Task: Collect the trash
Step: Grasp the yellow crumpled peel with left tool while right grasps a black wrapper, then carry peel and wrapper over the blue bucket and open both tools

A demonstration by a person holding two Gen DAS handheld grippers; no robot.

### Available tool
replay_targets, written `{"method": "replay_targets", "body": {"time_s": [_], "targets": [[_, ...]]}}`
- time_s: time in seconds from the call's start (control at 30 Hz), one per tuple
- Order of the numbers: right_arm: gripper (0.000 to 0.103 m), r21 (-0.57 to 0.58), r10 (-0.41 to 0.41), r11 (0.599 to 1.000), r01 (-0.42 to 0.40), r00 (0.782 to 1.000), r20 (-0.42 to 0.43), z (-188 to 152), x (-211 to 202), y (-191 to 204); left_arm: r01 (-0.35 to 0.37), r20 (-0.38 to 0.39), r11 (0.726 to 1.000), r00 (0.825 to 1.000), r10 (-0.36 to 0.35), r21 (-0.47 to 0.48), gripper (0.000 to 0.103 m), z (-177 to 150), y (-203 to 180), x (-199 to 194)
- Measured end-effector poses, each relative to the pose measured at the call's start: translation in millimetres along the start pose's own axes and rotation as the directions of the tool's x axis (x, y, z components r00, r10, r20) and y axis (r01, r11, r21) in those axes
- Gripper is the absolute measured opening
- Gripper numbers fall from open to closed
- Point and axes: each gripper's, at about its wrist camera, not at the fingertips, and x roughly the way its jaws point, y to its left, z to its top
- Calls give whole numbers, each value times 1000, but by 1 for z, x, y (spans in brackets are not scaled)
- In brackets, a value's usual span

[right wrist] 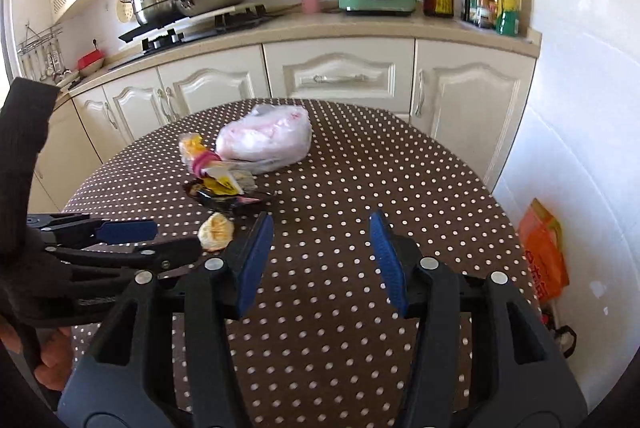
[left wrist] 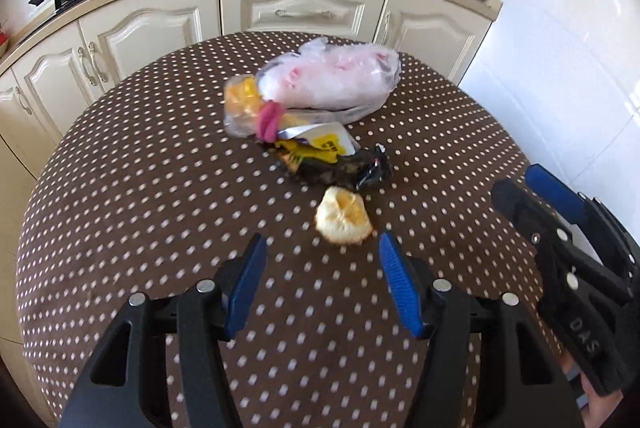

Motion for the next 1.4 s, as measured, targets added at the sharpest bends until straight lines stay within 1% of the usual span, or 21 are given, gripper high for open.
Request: {"method": "replay_targets", "body": {"time_s": [0.13, 0.2, 0.23, 0.27, 0.3, 0.37, 0.47, 0.53, 0.7, 0.83, 0.9, 0.93, 0.97, 1.0, 1.03, 1.07, 1.1, 1.13, 1.27, 1.4], "targets": [[51, 12, 15, 1000, -15, 999, -33, 0, 14, -7, -8, -27, 1000, 1000, 8, -3, 58, 11, -7, 17], [52, 17, 25, 1000, -24, 999, -45, 2, 19, -9, -31, -28, 999, 999, 32, 14, 58, 14, -12, 23], [52, 16, 26, 1000, -25, 998, -49, 2, 21, -10, -44, -25, 999, 999, 45, 25, 54, 15, -14, 25], [52, 10, 24, 1000, -24, 998, -53, 3, 22, -9, -61, -16, 998, 998, 62, 34, 32, 16, -16, 25], [52, 6, 23, 1000, -23, 998, -55, 4, 23, -8, -69, -9, 996, 998, 69, 48, 33, 15, -17, 25], [53, -11, 26, 1000, -27, 998, -63, 7, 24, -3, -63, -5, 996, 998, 63, 60, 32, 13, -15, 22], [53, -42, 33, 998, -36, 996, -79, 9, 27, 8, -80, 26, 995, 997, 78, 66, 32, 5, -4, 10], [53, -71, 41, 996, -48, 995, -92, 11, 31, 17, -78, 46, 996, 996, 76, 45, 32, -1, 10, -1], [53, -175, 42, 982, -65, 990, -136, 15, 47, 52, -125, 81, 992, 989, 127, -34, 32, -10, 56, -23], [53, -259, 7, 965, -48, 988, -157, 18, 66, 77, -124, 82, 989, 988, 130, -78, 32, -10, 82, -30], [53, -282, -7, 959, -43, 985, -174, 20, 77, 86, -109, 82, 990, 990, 117, -94, 32, -12, 92, -32], [50, -298, -10, 953, -50, 980, -197, 19, 85, 90, -102, 82, 990, 990, 111, -100, 32, -13, 96, -33], [44, -306, -21, 951, -45, 978, -207, 19, 90, 91, -97, 82, 990, 991, 105, -103, 32, -14, 101, -34], [42, -319, -41, 947, -27, 978, -204, 17, 94, 93, -92, 83, 990, 991, 101, -105, 32, -17, 103, -35], [34, -330, -51, 944, -18, 979, -199, 16, 94, 96, -86, 84, 991, 992, 95, -106, 32, -19, 105, -37], [16, -336, -46, 942, -24, 979, -198, 15, 92, 98, -78, 87, 991, 992, 87, -106, 32, -23, 109, -41], [15, -338, -41, 941, -28, 980, -195, 14, 90, 101, -74, 90, 991, 992, 84, -110, 32, -25, 111, -43], [14, -349, -60, 937, -8, 982, -181, 12, 86, 104, -68, 95, 991, 992, 79, -115, 32, -28, 115, -46], [11, -340, -34, 940, -29, 983, -179, 4, 71, 113, -32, 115, 990, 992, 47, -135, 32, -39, 129, -60], [8, -330, 34, 940, -89, 985, -167, -2, 47, 134, -18, 140, 989, 989, 39, -150, 32, -53, 145, -76]]}}
